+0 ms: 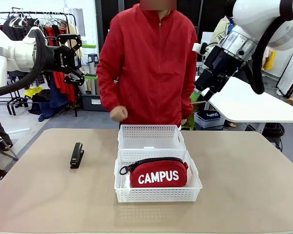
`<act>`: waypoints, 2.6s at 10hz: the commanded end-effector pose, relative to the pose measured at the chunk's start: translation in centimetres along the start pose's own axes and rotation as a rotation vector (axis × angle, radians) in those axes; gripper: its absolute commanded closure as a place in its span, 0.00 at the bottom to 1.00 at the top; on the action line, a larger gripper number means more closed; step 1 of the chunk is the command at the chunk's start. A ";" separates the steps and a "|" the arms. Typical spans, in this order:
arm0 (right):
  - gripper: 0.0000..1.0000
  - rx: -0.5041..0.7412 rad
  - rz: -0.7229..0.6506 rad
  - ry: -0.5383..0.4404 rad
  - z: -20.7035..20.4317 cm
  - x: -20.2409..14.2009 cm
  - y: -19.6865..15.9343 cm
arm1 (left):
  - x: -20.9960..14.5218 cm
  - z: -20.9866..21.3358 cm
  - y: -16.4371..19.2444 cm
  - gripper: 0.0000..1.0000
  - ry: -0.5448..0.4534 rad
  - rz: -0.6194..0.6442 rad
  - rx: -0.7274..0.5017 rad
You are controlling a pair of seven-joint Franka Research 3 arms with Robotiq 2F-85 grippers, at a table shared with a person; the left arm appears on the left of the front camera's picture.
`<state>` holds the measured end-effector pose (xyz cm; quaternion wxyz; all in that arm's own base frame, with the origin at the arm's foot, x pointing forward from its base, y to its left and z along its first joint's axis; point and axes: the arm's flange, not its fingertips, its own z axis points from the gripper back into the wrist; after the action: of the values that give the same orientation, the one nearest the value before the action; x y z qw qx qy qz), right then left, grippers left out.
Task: Distribute items into two baskets.
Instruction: Pick up the Stapler that the person points to.
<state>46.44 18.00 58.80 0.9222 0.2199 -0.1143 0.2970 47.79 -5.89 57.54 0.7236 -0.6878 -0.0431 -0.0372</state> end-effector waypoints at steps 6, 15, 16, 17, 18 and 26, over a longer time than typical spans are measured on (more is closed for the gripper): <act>0.00 0.448 -0.705 -0.420 9.5 -0.8 -8.6 | -0.1 0.0 -0.2 0.00 0.000 -0.003 -0.002; 0.00 0.799 -0.734 -0.420 6.6 -2.4 -11.6 | -0.1 0.0 -0.2 0.00 0.000 -0.003 -0.002; 0.00 0.746 -0.697 -0.439 6.4 -2.4 -11.5 | -0.1 0.0 -0.2 0.00 0.000 -0.003 -0.002; 0.00 0.767 -0.782 -0.384 6.7 -2.2 -11.6 | -0.1 0.0 -0.2 0.00 0.000 -0.003 -0.002; 0.00 0.767 -0.782 -0.384 6.7 -2.2 -11.6 | -0.1 0.0 -0.2 0.00 0.000 -0.003 -0.002; 0.00 0.767 -0.782 -0.384 6.7 -2.2 -11.6 | -0.1 0.0 -0.2 0.00 0.000 -0.003 -0.002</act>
<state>51.12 5.19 59.90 0.7823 0.6120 -0.0794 -0.0851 47.79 -5.90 57.54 0.7237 -0.6878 -0.0431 -0.0372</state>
